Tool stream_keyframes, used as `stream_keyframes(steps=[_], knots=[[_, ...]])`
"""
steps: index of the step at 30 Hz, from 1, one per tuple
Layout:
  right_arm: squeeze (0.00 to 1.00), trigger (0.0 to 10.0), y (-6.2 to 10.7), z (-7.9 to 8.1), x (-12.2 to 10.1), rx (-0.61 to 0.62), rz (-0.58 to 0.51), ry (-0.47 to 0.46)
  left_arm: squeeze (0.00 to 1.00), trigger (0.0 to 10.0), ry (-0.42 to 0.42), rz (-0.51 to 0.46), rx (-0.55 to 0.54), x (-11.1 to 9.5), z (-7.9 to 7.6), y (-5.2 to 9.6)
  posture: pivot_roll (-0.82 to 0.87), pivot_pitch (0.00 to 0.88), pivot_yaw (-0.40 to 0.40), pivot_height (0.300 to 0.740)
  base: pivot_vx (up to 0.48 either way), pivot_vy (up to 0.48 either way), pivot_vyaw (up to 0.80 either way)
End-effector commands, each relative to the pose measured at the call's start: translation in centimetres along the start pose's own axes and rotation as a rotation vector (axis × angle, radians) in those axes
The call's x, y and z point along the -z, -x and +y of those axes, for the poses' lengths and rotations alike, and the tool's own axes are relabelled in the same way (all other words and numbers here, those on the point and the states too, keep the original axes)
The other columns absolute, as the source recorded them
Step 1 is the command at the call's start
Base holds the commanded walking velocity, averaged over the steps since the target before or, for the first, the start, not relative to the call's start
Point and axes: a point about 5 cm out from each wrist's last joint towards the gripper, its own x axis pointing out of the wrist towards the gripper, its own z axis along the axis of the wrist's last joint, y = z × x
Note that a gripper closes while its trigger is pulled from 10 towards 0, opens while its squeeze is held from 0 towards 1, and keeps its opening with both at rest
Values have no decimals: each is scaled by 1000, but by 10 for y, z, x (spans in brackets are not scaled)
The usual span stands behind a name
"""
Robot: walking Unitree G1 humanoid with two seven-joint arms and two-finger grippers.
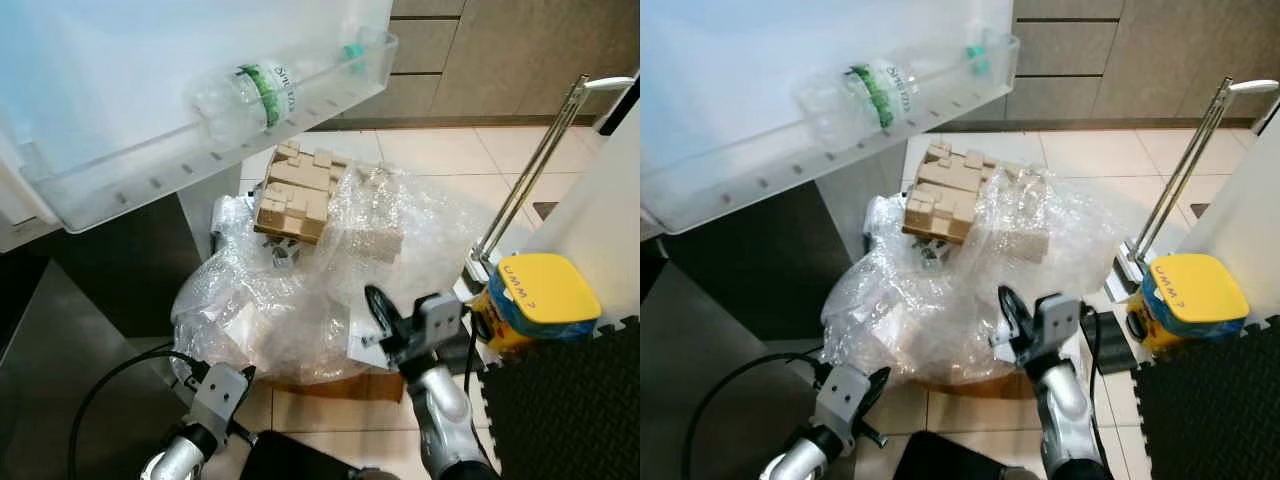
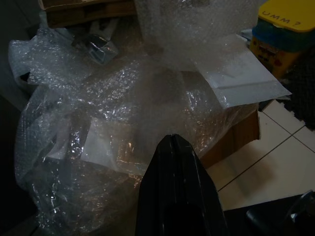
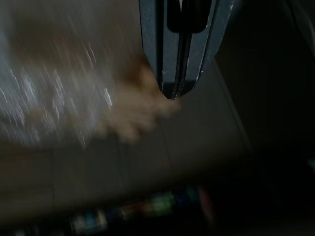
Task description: Restocking fridge
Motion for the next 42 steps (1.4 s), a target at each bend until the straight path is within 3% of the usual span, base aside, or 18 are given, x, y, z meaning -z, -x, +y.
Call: stream_keyframes(steps=[1,4,6,11,12,18,20,24,28,29,31,32,33,34,38,39,41,42], knots=[[0,10000,1,3,1,-10,10,-27,0,10000,4,28,8,7,-2,6,-96,116,19,740,0,0,0],[0,10000,-30,35,-26,-205,-95,-118,0,10000,0,23,18,6,-2,4,-95,115,20,740,0,0,0],[0,10000,-30,35,-26,-205,-95,-118,0,10000,0,23,18,6,-2,4,-95,115,20,740,0,0,0],[0,10000,-44,54,-48,-332,-160,-178,0,10000,-2,17,15,5,0,2,-94,118,20,740,0,0,0],[0,10000,-49,59,-56,-358,-184,-230,0,10000,-2,15,14,5,0,2,-92,121,20,740,0,0,0],[0,10000,-57,60,-73,-373,-213,-350,0,10000,-2,13,15,5,0,4,-91,125,20,740,0,0,0],[0,10000,-61,53,-86,-391,-214,-405,0,10000,-4,13,14,6,1,6,-92,128,21,740,0,0,0],[0,10000,-58,47,-89,-427,-182,-372,0,10000,-6,15,14,6,2,7,-93,128,21,740,0,0,0],[0,10000,-48,43,-75,-461,-56,-308,0,10000,-1,31,6,9,3,8,-100,125,21,740,0,0,0],[0,10000,-38,39,-61,-469,39,-281,0,10000,11,62,-11,14,4,9,-102,121,18,740,0,0,0],[0,10000,-38,39,-61,-469,39,-281,0,10000,11,62,-11,14,4,9,-102,121,18,740,0,0,0],[0,10000,-22,31,-36,-442,169,-249,0,10000,49,122,-50,24,7,12,-104,116,15,740,0,0,0],[0,10000,-22,31,-36,-442,169,-249,0,10000,49,122,-50,24,7,12,-104,116,15,740,0,0,0],[0,10000,2,20,-5,-398,327,-190,0,10000,95,192,-101,35,8,18,-103,110,3,740,0,0,0],[0,10000,2,20,-5,-398,327,-190,0,10000,95,192,-101,35,8,18,-103,110,3,740,0,0,0],[0,10000,28,9,21,-331,460,-164,0,10000,155,253,-157,46,9,26,-104,106,-7,740,0,0,0],[0,10000,28,9,21,-331,460,-164,0,10000,155,253,-157,46,9,26,-104,106,-7,740,0,0,0],[0,10000,61,-3,47,-260,621,-121,0,10000,235,332,-253,61,9,37,-112,99,-18,740,0,0,0]])
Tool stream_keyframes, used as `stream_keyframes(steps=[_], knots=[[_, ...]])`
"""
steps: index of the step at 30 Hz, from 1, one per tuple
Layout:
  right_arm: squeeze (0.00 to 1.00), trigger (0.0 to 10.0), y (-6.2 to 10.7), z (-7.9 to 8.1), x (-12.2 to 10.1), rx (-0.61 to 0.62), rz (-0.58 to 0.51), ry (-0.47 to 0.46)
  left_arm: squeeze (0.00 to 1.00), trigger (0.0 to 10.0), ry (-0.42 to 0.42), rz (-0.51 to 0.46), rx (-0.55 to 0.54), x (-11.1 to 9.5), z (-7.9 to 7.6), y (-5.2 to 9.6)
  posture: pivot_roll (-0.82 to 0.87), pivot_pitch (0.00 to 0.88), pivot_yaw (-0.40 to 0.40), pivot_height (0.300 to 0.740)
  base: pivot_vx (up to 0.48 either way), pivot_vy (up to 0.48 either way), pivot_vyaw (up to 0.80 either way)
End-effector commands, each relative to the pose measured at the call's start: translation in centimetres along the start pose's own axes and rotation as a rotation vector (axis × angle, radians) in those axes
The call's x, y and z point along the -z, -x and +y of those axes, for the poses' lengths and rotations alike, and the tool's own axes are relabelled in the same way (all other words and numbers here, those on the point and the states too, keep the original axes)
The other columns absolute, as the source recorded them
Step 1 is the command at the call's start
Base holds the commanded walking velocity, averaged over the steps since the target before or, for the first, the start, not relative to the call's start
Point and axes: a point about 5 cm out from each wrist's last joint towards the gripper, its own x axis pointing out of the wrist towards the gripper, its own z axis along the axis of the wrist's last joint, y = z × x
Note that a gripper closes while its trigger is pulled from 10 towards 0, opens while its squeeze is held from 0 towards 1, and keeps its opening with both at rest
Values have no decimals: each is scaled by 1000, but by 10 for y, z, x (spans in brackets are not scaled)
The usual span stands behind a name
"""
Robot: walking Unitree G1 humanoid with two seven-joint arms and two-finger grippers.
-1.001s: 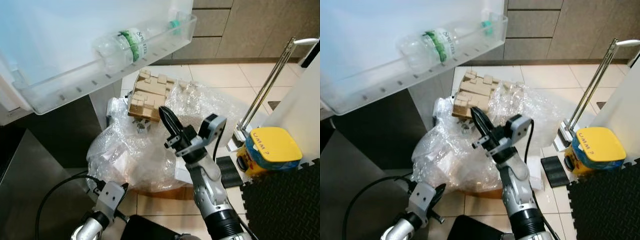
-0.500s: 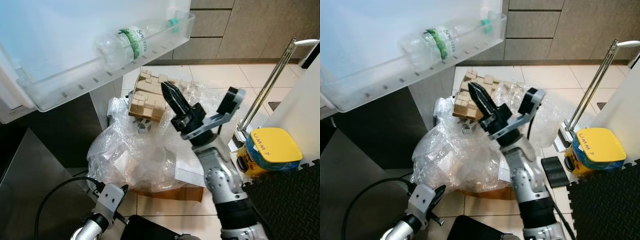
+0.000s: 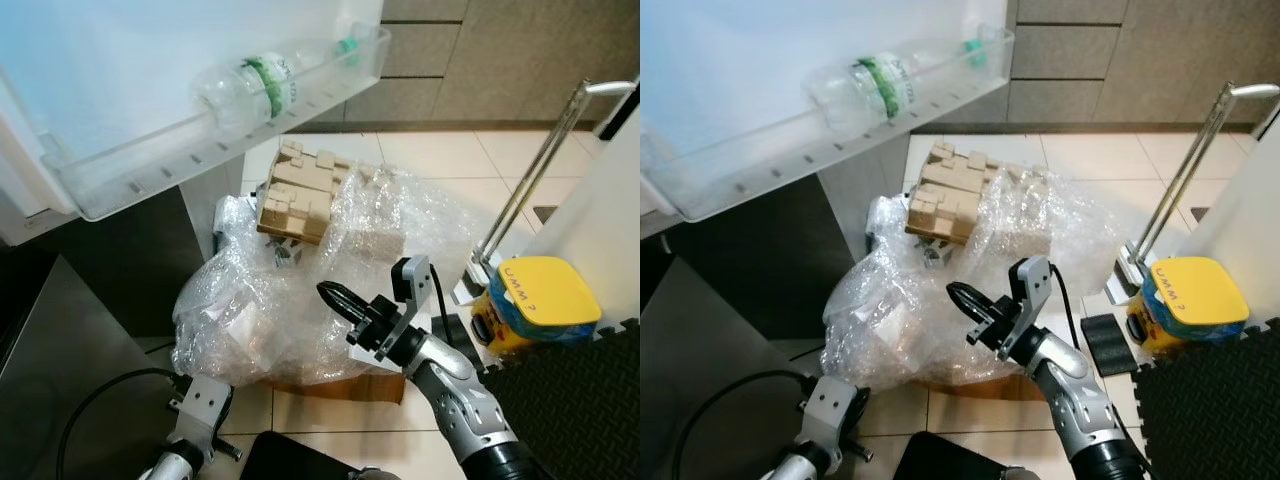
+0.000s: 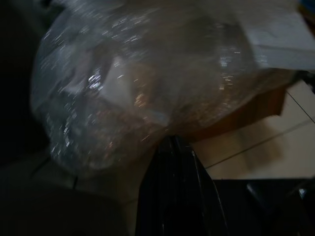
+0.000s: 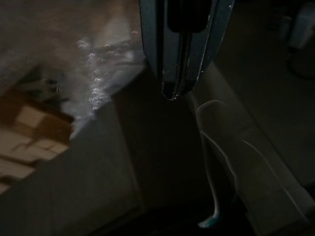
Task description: Restocking fridge
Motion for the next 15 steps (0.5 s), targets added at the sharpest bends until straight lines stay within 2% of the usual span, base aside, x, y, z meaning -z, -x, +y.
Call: stream_keyframes(steps=[1,2,4,5,8,9,10,15], knots=[[0,10000,23,-6,38,79,157,-17,0,10000,89,114,-87,24,3,13,-112,99,-18,740,0,0,0],[0,10000,44,-11,65,145,288,-9,0,10000,153,167,-160,35,5,19,-118,94,-23,740,0,0,0],[0,10000,44,-11,65,145,288,-9,0,10000,153,167,-160,35,5,19,-118,94,-23,740,0,0,0],[0,10000,60,-14,81,187,380,7,0,10000,196,197,-210,42,5,23,-119,89,-27,740,0,0,0],[0,10000,60,-14,81,187,380,7,0,10000,196,197,-210,42,5,23,-119,89,-27,740,0,0,0],[0,10000,73,-16,94,230,452,7,0,10000,221,212,-247,45,6,25,-119,77,-36,740,0,0,0],[0,10000,84,-20,105,302,502,-32,0,10000,226,208,-275,44,8,23,-117,63,-41,740,0,0,0],[0,10000,99,-23,120,413,573,-74,0,10000,226,195,-305,40,10,19,-108,47,-45,740,0,0,0]])
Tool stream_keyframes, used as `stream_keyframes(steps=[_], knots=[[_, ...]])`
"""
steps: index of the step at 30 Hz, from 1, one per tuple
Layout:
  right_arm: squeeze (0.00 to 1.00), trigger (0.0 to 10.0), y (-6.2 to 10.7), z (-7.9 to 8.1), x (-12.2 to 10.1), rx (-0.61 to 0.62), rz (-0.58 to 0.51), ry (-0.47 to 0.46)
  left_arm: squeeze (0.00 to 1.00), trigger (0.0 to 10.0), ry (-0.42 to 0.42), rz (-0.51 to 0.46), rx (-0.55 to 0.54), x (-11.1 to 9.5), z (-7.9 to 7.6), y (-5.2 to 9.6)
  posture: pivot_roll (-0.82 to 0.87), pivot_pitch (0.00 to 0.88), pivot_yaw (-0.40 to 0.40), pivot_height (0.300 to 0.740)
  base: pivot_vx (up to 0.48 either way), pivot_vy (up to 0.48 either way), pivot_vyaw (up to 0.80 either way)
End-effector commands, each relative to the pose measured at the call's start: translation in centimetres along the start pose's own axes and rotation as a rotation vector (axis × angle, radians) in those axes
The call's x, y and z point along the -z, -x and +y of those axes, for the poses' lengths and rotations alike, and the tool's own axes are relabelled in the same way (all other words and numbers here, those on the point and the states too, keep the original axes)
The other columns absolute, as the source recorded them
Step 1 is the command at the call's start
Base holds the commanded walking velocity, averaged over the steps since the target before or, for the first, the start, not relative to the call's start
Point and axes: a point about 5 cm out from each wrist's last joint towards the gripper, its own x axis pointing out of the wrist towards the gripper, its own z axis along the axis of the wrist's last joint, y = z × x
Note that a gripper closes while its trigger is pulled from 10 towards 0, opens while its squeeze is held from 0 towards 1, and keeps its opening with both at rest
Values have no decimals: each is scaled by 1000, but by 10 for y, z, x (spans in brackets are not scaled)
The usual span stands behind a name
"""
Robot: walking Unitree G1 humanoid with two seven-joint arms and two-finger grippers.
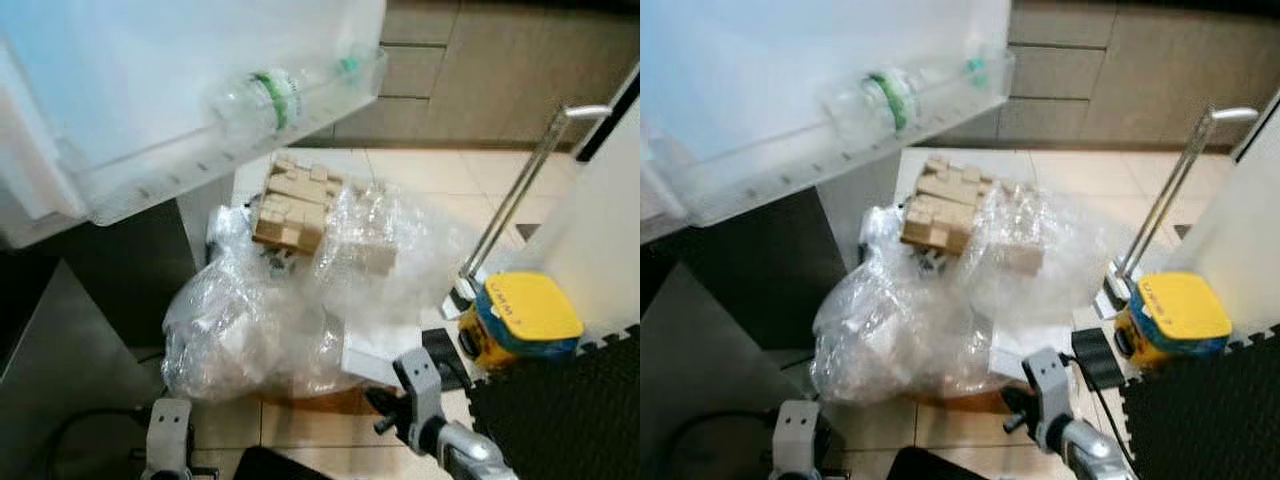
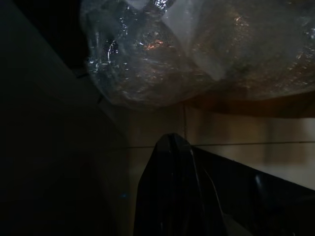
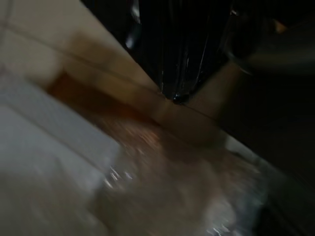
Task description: Restocking fridge
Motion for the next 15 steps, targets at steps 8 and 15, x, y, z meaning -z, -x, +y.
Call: stream_keyframes(steps=[8,15], knots=[[0,10000,3,-3,24,89,69,-40,0,10000,29,5,-30,0,-2,-3,-99,30,-42,740,0,0,0],[0,10000,3,8,46,143,180,-54,0,10000,13,20,27,1,-6,-3,-75,25,-28,740,0,0,0]])
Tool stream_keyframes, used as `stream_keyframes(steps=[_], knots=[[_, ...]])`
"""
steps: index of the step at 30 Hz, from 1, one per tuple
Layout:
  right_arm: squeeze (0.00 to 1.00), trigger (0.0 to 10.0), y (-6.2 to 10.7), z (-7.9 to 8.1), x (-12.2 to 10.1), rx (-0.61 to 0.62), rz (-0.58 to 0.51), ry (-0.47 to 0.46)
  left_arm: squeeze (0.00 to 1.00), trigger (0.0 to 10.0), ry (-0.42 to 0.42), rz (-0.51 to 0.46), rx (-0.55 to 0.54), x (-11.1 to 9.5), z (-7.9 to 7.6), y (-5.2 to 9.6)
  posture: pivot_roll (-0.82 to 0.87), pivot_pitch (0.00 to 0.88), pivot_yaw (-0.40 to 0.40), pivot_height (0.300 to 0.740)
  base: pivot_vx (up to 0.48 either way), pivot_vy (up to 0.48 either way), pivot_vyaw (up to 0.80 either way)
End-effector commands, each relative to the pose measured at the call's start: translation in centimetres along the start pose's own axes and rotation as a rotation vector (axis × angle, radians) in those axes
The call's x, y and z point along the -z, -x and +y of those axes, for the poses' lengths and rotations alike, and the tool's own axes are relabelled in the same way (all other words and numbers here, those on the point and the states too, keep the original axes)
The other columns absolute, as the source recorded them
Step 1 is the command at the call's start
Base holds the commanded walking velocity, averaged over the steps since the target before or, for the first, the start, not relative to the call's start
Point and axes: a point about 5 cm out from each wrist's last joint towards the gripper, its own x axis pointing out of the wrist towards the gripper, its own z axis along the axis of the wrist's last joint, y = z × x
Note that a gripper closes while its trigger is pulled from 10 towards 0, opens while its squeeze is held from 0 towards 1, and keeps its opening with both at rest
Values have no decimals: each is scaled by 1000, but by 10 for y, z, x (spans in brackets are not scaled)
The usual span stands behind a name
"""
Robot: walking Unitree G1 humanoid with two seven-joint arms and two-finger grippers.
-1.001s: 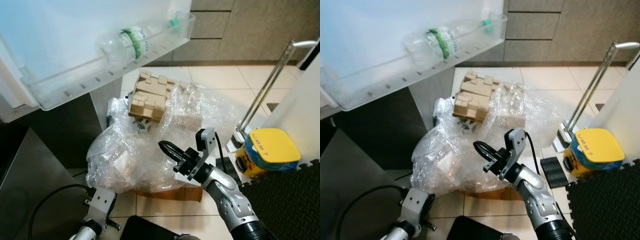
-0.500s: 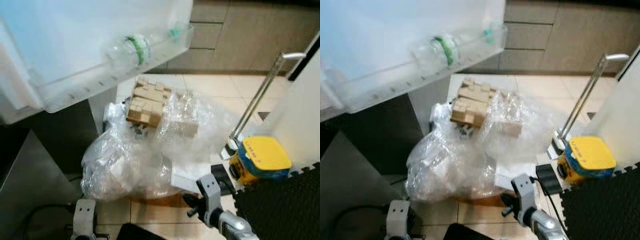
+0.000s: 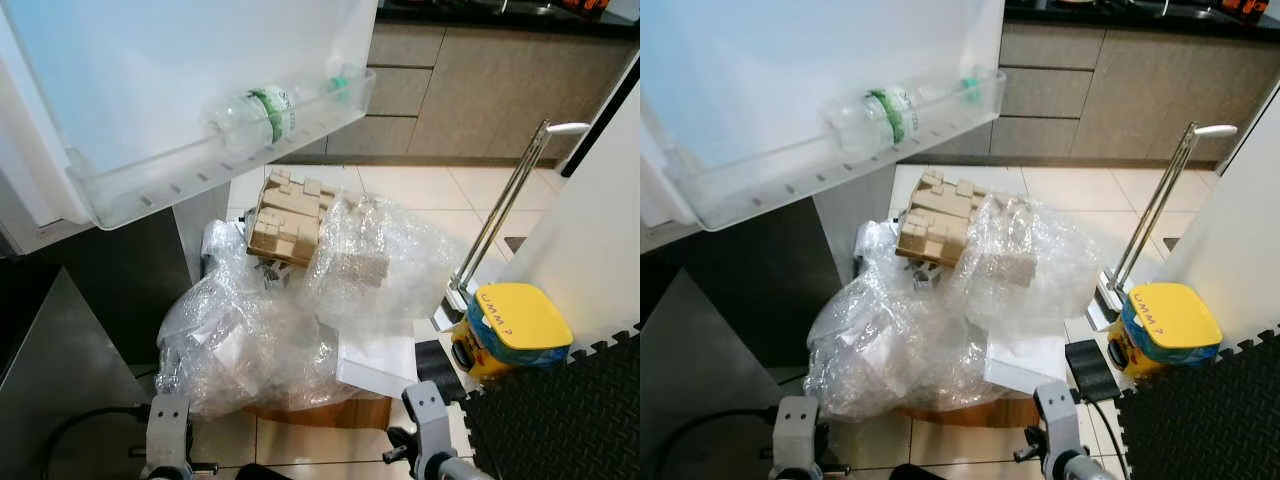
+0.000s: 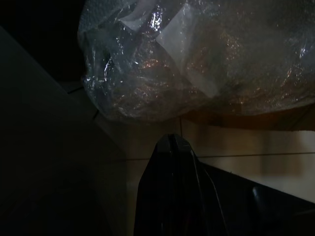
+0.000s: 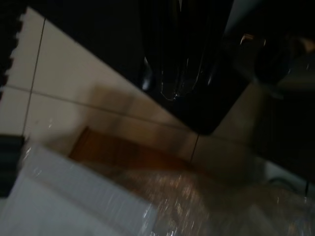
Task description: Restocking fridge
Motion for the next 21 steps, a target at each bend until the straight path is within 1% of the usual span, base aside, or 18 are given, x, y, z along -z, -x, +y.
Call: stream_keyframes(steps=[1,6,8,13,21], knots=[[0,10000,1,-1,6,21,26,-3,0,10000,3,16,11,4,-3,1,-74,28,-22,740,0,0,0],[0,10000,0,2,6,25,24,-6,0,10000,-2,15,21,4,-3,2,-72,35,-14,740,0,0,0],[0,10000,-2,7,7,25,22,-6,0,10000,-16,17,36,5,-2,2,-73,41,-7,740,0,0,0],[0,10000,-1,9,12,25,34,4,0,10000,-17,18,43,6,-4,3,-75,39,-6,740,0,0,0],[0,10000,0,9,16,31,46,3,0,10000,-9,26,55,8,-5,3,-78,35,-6,740,0,0,0]])
